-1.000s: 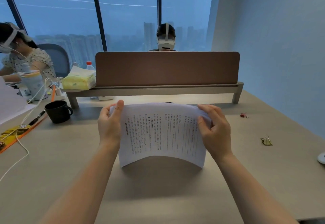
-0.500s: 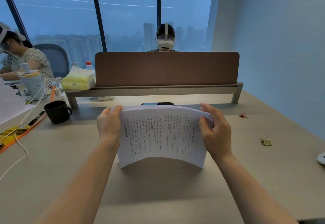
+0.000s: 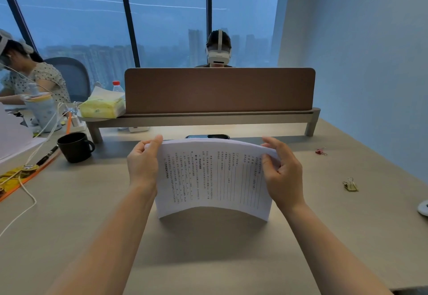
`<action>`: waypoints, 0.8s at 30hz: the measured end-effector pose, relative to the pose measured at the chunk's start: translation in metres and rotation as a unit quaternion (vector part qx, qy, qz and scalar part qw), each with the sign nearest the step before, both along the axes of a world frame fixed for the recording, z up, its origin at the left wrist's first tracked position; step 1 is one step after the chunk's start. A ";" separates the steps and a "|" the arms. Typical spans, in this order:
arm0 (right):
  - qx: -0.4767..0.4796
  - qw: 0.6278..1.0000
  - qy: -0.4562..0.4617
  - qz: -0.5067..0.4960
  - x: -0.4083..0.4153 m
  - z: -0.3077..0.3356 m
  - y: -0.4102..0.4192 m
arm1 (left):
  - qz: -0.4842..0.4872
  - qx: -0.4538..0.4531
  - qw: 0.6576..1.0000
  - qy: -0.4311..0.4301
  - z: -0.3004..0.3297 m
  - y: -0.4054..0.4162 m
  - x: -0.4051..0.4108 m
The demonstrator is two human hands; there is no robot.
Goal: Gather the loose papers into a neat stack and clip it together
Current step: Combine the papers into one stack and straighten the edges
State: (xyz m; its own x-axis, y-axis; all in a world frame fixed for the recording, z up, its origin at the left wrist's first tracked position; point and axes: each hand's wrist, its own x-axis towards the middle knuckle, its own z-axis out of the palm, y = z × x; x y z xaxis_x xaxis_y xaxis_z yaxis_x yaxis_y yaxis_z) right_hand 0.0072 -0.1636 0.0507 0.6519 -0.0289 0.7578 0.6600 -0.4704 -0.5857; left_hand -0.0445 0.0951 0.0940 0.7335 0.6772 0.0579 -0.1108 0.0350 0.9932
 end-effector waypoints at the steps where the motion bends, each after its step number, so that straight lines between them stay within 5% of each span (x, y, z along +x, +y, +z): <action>1: 0.000 1.000 0.003 0.004 0.000 -0.001 0.001 | -0.001 0.005 1.000 0.001 -0.001 0.000 0.000; 8: 0.071 0.992 0.090 0.053 -0.003 0.001 0.001 | -0.049 0.011 0.998 -0.024 -0.005 0.004 0.001; 15: 0.182 0.923 0.275 0.197 0.003 -0.009 -0.001 | -0.118 0.038 0.992 -0.010 -0.028 0.012 -0.004; 20: 0.198 0.922 0.274 0.190 0.004 -0.010 0.001 | -0.095 0.027 0.995 -0.018 -0.024 0.013 -0.005; 24: 0.148 0.955 0.202 0.160 0.004 -0.011 0.002 | -0.097 0.042 0.994 -0.017 -0.024 0.022 -0.008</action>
